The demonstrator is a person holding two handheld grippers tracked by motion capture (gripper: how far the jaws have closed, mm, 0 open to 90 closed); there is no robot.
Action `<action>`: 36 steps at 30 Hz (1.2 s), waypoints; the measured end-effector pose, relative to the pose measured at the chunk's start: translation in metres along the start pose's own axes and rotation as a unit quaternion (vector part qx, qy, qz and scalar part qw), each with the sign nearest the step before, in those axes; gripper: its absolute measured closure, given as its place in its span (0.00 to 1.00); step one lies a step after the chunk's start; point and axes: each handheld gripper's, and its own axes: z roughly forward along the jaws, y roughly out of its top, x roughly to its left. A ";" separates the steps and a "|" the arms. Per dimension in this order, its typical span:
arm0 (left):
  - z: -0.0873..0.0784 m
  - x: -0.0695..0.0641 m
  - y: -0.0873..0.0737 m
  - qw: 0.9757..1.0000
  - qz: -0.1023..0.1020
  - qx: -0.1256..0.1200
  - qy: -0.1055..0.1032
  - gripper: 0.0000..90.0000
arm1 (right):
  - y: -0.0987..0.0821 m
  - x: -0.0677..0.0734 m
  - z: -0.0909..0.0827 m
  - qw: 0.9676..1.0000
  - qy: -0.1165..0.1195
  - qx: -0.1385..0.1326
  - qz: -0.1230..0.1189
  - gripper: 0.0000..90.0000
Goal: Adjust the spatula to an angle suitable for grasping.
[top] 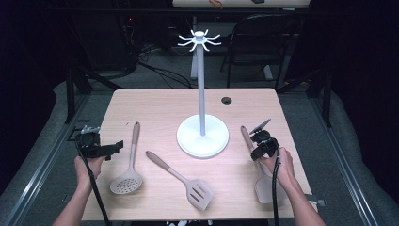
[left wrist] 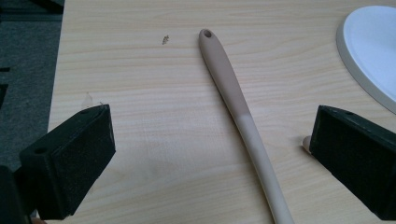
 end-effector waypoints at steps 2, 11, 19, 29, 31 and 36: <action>0.000 0.000 0.000 1.000 0.000 0.000 -0.001 0.00 | -0.001 0.000 0.002 1.000 0.004 0.010 -0.003 0.75; 0.000 0.001 0.000 1.000 0.000 -0.001 0.002 0.00 | -0.004 0.003 0.007 1.000 0.003 0.010 0.003 0.81; 0.001 0.000 0.000 1.000 0.002 0.001 0.000 0.00 | -0.004 0.001 0.006 1.000 0.013 0.013 0.009 0.84; 0.000 -0.001 0.000 1.000 0.006 0.002 -0.001 0.00 | -0.007 0.002 0.004 1.000 0.003 0.007 -0.013 0.84; 0.000 0.000 0.000 1.000 0.005 0.005 -0.001 0.00 | -0.010 0.003 0.001 1.000 0.008 0.007 -0.018 0.83; 0.000 -0.002 0.000 1.000 0.010 0.012 -0.003 0.00 | -0.013 0.004 0.004 1.000 0.009 -0.005 -0.009 0.82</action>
